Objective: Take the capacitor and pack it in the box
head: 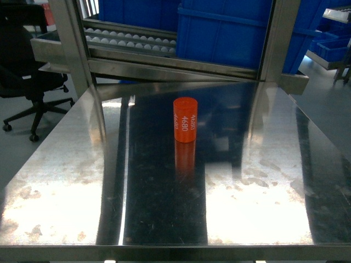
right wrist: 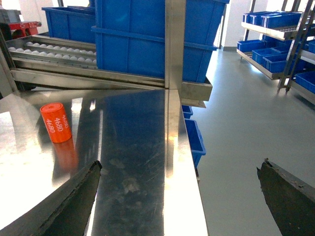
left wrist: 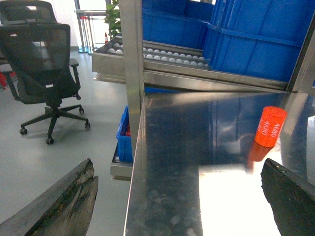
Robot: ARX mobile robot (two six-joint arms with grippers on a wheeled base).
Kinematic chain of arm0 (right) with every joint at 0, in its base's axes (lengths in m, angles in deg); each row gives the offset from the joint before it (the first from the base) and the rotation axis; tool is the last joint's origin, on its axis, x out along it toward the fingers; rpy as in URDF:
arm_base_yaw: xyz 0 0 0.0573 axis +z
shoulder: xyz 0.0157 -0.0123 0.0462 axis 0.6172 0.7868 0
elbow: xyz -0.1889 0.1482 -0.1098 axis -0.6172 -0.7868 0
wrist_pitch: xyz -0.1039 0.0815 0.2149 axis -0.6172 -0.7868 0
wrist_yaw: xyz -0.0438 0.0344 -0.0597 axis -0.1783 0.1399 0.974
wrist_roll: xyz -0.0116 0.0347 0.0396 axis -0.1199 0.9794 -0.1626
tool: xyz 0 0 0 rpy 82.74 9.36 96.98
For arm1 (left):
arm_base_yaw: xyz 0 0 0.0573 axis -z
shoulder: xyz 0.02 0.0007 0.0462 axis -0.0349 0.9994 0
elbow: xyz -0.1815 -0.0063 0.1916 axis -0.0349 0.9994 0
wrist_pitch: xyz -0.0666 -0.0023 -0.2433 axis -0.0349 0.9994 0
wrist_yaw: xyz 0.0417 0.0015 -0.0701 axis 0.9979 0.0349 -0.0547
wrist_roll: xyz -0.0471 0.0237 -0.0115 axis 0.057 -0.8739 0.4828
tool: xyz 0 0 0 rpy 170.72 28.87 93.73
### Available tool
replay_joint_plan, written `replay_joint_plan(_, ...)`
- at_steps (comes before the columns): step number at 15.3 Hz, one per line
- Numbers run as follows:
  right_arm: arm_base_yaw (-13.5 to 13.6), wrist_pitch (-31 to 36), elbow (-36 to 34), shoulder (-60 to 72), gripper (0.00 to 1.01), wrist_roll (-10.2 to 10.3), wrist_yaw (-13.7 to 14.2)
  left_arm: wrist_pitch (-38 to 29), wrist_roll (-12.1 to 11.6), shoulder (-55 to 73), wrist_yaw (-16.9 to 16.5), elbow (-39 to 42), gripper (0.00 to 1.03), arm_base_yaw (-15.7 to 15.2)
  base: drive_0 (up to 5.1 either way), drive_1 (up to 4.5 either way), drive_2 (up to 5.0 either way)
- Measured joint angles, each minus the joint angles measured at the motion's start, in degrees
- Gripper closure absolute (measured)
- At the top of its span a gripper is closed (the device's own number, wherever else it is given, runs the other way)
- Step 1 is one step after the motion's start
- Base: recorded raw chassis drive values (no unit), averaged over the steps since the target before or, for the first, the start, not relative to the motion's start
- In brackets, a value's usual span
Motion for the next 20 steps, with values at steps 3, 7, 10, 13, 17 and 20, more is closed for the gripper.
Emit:
replay_joint_plan(3,0.0,0.0,0.0,0.0,0.03,0.0,0.0,0.0,0.0,0.0,0.0,0.0,0.05,0.0,0.0,0.00,0.0)
replay_joint_plan(7,0.0,0.0,0.0,0.0,0.03,0.0,0.0,0.0,0.0,0.0,0.0,0.0,0.05,0.0,0.0,0.00,0.0)
replay_joint_plan(10,0.0,0.0,0.0,0.0,0.03,0.0,0.0,0.0,0.0,0.0,0.0,0.0,0.05,0.0,0.0,0.00,0.0)
replay_joint_plan(13,0.0,0.0,0.0,0.0,0.03,0.0,0.0,1.0,-0.1,0.6,1.6,-0.2,0.05,0.7,0.0,0.00,0.0)
replay_joint_plan(17,0.0,0.0,0.0,0.0,0.03,0.0,0.0,-37.8,-0.2,44.7,17.4,-6.7,0.05,12.2,0.0,0.00,0.0)
replay_joint_plan(20,0.0,0.0,0.0,0.0,0.03,0.0,0.0,-49.6,0.0,60.8,16.4,-13.3,0.05,14.1,0.0,0.00,0.0)
